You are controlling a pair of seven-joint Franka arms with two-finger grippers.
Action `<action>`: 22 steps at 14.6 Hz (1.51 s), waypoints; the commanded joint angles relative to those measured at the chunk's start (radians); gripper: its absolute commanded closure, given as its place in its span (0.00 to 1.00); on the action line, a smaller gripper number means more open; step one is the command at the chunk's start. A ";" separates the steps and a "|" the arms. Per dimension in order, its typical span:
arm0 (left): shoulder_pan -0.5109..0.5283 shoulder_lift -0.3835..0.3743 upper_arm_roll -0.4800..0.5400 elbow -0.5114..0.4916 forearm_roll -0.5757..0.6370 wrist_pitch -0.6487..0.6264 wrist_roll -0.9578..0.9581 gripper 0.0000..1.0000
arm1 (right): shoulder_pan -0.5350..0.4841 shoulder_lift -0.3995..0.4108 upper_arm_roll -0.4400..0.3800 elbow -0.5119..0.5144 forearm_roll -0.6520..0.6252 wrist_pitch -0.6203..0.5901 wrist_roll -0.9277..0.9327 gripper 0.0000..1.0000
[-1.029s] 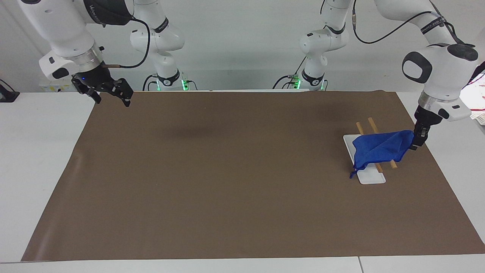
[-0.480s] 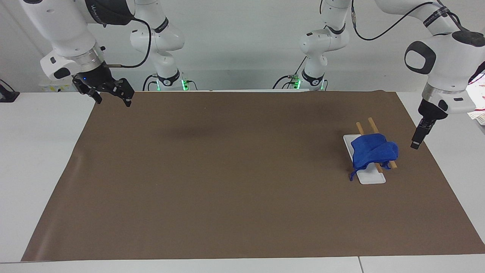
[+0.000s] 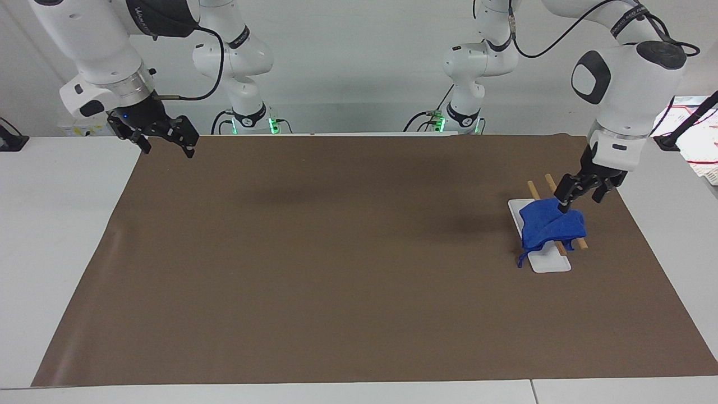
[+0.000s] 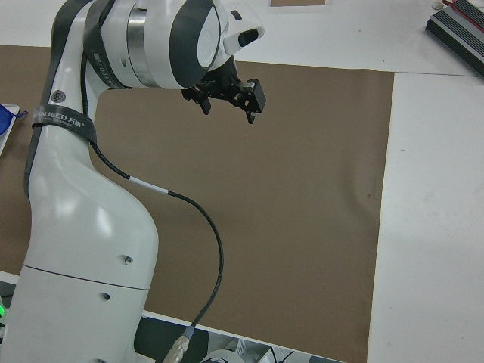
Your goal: Right arm passes towel to left arm to hang
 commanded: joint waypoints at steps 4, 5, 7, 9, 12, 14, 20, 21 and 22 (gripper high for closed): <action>-0.065 0.015 0.013 0.152 -0.073 -0.276 0.033 0.00 | -0.006 -0.015 0.003 -0.013 0.004 0.001 -0.029 0.00; -0.062 0.015 0.013 0.177 -0.075 -0.322 0.033 0.00 | -0.004 -0.015 0.003 -0.013 0.004 -0.001 -0.029 0.00; -0.050 0.016 0.020 0.200 -0.095 -0.376 0.033 0.00 | -0.004 -0.015 0.003 -0.013 0.004 0.001 -0.029 0.00; -0.030 0.015 0.028 0.218 -0.095 -0.431 0.034 0.00 | -0.006 -0.015 0.003 -0.013 0.004 0.001 -0.029 0.00; -0.004 0.001 0.028 0.197 -0.097 -0.431 0.097 0.00 | -0.004 -0.015 0.003 -0.013 0.005 -0.001 -0.029 0.00; 0.011 -0.017 0.033 0.162 -0.095 -0.430 0.118 0.00 | -0.004 -0.015 0.003 -0.014 0.005 0.001 -0.028 0.00; 0.018 -0.051 0.033 0.091 -0.097 -0.388 0.118 0.00 | -0.009 -0.015 0.003 -0.014 0.005 0.002 -0.031 0.00; 0.018 -0.051 0.033 0.085 -0.095 -0.376 0.126 0.00 | -0.007 -0.015 0.003 -0.014 0.007 0.001 -0.031 0.00; 0.016 -0.051 0.033 0.086 -0.095 -0.367 0.155 0.00 | -0.006 -0.015 0.003 -0.014 0.007 0.001 -0.031 0.00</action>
